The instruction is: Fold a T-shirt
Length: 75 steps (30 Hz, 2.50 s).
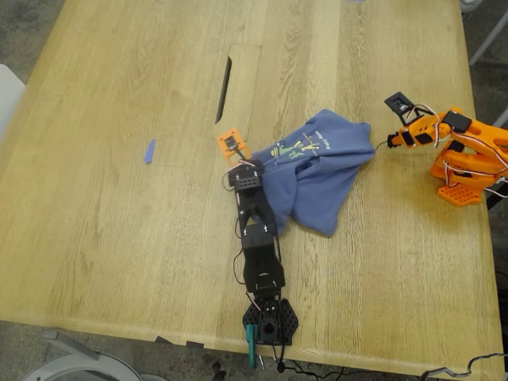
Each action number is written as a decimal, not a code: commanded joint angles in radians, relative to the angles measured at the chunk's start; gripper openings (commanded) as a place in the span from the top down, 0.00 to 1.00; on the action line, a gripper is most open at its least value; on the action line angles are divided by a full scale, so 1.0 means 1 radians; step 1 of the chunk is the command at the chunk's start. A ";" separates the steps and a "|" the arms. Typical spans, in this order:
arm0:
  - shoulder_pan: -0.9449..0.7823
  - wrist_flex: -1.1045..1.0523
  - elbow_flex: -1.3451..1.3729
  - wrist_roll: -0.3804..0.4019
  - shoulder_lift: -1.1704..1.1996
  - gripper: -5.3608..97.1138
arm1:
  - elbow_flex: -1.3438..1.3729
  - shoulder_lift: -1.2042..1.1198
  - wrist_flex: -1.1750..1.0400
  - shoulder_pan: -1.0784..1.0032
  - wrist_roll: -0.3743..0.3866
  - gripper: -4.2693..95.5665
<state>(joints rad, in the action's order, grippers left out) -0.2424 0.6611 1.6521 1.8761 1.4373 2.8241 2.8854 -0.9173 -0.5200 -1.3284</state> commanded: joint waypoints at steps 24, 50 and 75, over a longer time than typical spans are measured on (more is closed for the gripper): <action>-0.841 0.143 1.012 -0.032 1.298 0.89 | 0.186 0.514 -0.183 -1.040 -0.181 0.96; -1.319 0.767 1.414 0.023 2.172 0.95 | 0.445 0.522 -0.218 -1.448 -0.156 0.96; -1.308 0.767 1.414 0.011 2.172 0.95 | 0.445 0.522 -0.114 -1.374 -0.163 0.96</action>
<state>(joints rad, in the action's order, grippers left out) -1.5524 1.4159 3.0787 1.8929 3.4990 3.2014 3.3978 -1.0400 -1.8807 -1.4864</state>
